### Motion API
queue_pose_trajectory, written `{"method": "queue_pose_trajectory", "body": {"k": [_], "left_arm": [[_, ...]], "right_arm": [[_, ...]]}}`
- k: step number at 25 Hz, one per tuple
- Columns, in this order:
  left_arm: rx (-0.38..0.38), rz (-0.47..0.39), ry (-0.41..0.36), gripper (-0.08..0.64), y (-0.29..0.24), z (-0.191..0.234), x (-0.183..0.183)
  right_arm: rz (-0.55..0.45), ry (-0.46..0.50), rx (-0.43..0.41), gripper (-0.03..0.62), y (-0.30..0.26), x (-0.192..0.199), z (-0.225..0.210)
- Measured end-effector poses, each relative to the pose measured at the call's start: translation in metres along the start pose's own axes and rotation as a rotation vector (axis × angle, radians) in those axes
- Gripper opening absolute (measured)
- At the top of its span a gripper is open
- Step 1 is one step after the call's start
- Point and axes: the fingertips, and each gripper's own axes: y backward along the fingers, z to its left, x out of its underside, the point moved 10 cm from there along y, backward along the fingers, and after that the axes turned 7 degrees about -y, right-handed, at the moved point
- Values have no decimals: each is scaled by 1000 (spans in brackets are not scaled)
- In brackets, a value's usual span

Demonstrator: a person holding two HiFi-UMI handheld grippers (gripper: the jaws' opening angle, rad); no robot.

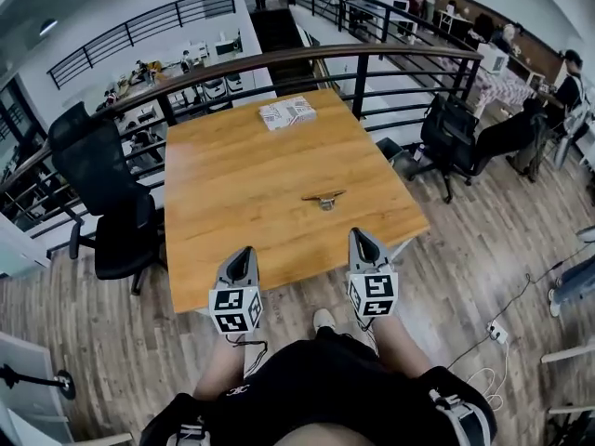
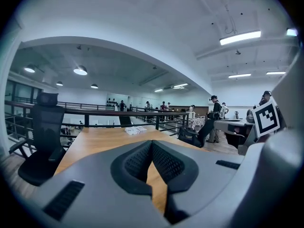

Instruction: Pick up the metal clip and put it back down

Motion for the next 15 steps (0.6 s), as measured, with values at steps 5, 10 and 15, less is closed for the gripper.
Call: {"method": "queue_pose_trajectory", "body": {"k": [5,10,15], "left_arm": [[-3,2,-19,14,-99,-1,-40],[-39,2,-15,14,-174,3,-59],[-31,28,4,14,-214,21,-66]], "right_arm": [[21,7,-26,17,-87,-18,-59],[43,3,-63,17,-155,-20,-101],[70,-4,-58,17,-209,-25,-114]]}}
